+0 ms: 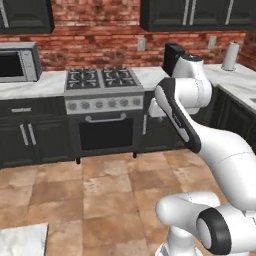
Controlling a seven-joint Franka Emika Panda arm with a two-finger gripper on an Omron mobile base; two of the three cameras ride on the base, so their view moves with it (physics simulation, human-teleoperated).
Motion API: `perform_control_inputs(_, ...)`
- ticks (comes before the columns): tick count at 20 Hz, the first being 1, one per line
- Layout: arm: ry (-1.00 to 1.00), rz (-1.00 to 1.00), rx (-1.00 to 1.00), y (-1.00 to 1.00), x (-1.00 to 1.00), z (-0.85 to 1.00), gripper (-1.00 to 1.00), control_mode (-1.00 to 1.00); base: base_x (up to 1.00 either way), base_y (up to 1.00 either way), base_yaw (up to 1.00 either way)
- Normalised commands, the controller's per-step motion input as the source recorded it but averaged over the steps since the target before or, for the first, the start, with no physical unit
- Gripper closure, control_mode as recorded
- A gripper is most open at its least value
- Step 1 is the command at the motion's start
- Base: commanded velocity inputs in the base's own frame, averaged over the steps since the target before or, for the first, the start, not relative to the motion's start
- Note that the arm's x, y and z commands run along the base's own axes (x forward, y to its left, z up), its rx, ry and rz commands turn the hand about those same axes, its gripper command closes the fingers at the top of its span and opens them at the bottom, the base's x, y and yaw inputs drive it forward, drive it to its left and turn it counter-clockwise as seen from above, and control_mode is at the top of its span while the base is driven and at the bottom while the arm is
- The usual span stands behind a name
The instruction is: Navigate to the toaster oven.
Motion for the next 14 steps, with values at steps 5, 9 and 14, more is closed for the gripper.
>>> perform_control_inputs(5,0.00,0.00,0.00,0.00,0.00,0.00,-1.00,1.00,1.00,0.41,-0.30)
perform_control_inputs(9,0.00,0.00,0.00,0.00,0.00,0.00,-1.00,1.00,1.00,0.28,-0.26)
perform_control_inputs(14,0.00,0.00,0.00,0.00,0.00,0.00,-1.00,1.00,1.00,0.47,-0.25)
